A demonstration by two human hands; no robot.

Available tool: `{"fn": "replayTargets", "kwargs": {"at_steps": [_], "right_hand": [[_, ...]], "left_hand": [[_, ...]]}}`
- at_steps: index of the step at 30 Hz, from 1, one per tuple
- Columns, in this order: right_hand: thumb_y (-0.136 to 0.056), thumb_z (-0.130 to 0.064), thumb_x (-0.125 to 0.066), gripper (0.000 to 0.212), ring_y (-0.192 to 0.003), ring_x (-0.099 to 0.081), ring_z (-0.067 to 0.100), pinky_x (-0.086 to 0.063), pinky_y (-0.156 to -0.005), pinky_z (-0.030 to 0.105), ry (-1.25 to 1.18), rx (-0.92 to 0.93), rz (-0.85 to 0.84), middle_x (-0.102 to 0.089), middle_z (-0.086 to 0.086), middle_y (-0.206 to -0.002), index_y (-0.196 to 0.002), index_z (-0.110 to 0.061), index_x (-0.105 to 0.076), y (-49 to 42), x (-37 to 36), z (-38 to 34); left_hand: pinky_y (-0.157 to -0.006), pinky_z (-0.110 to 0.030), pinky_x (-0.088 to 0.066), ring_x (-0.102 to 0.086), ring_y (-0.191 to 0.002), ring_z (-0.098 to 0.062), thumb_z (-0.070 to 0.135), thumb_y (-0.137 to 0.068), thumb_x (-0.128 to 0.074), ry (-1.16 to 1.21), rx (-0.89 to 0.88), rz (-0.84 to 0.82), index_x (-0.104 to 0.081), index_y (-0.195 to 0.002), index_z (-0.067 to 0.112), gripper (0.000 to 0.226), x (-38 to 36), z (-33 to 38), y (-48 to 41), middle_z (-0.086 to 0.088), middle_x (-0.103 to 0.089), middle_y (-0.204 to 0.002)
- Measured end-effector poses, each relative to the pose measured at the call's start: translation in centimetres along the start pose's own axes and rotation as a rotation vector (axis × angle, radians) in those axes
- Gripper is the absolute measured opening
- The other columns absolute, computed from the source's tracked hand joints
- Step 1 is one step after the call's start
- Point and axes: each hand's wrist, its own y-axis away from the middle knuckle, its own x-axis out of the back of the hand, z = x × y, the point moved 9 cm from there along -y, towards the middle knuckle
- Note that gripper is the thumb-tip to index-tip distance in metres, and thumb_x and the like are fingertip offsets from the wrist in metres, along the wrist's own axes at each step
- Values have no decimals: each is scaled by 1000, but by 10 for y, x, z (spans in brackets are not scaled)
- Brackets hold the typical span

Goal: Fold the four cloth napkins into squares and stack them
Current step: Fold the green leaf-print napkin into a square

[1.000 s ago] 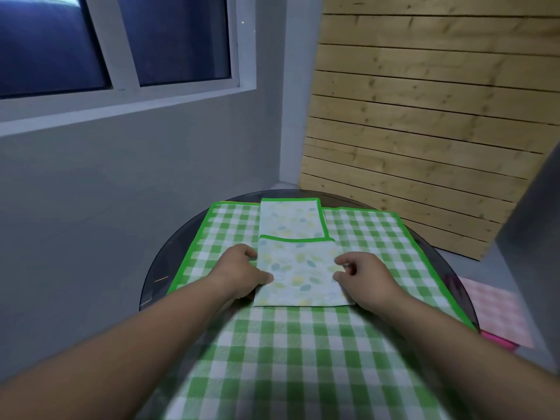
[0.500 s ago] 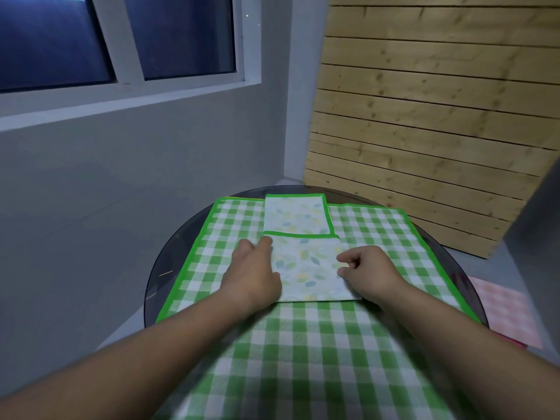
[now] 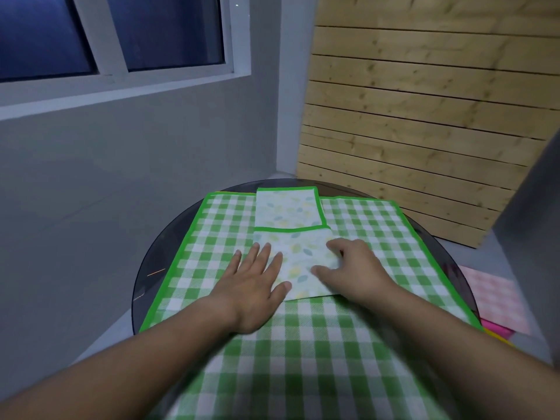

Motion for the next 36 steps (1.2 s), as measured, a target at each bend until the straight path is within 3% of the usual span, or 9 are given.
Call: {"fn": "replayTargets", "kwargs": {"at_steps": [3,6,9,17,24,27,29,32,36], "right_hand": [[-81,-70,-51,85,-146,-14,28,-22,-115,44,276,84,-29,-11,6,-160,-151,-33,-23,14,-19,-17],[-85,-77,-29,82,-150,10,27,-1,-119,49,388,101,-121,15,3,-164,-154,-41,-4,23,-43,-13],[-84,-81,-19,81,-150,17,25,8,-119,50,437,80,-175,19,2,-164,-153,-45,1,24,-45,-1],[-94,-68,-27,57,-149,22,19,12,-119,47,377,57,-260,16,-5,-164,-147,-61,-6,24,-12,40],[-96,-56,-44,48,-151,11,13,3,-120,43,217,168,-204,2,-10,-165,-143,-57,-31,25,1,45],[-84,-56,-65,41,-150,-3,6,-11,-121,39,141,365,-111,-19,-16,-161,-123,-48,-58,30,8,25],[-77,-53,-75,32,-146,-16,2,-19,-119,32,96,437,-120,-34,-19,-153,-106,-43,-66,34,5,7],[-78,-44,-77,21,-135,-35,-4,-31,-114,28,64,492,-160,-55,-20,-135,-96,-37,-70,34,-6,-9],[-88,-35,-70,9,-119,-47,-5,-39,-104,24,129,545,-165,-62,-17,-125,-93,-31,-75,33,-6,-12]], "left_hand": [[-121,-44,16,31,-147,-17,56,-101,-5,-18,3,-7,15,-156,25,66,0,1,1,0,26,-162],[-121,-45,15,30,-147,-18,54,-102,-6,-29,5,-16,15,-156,23,66,0,1,1,-1,25,-163],[-122,-46,14,30,-147,-18,55,-102,-5,-39,3,-31,16,-156,23,66,0,1,0,-1,26,-163],[-122,-45,15,31,-147,-16,57,-101,-6,-21,-11,-40,16,-156,25,67,0,-1,0,0,26,-162],[-122,-42,15,28,-148,-12,63,-99,-14,51,-15,-23,10,-157,30,71,2,-3,0,5,23,-164],[-124,-41,7,15,-152,-15,65,-98,-19,30,-40,52,-2,-159,28,73,12,-1,3,3,10,-167],[-124,-39,1,6,-154,-18,67,-97,-22,9,-57,93,-10,-159,27,74,18,0,5,1,0,-167],[-124,-39,-6,-1,-154,-19,70,-95,-27,37,-58,94,-16,-158,28,77,23,-1,3,1,-6,-167],[-124,-38,-10,-3,-153,-18,73,-92,-32,105,-56,73,-20,-157,28,79,24,-4,2,3,-9,-167]]}}
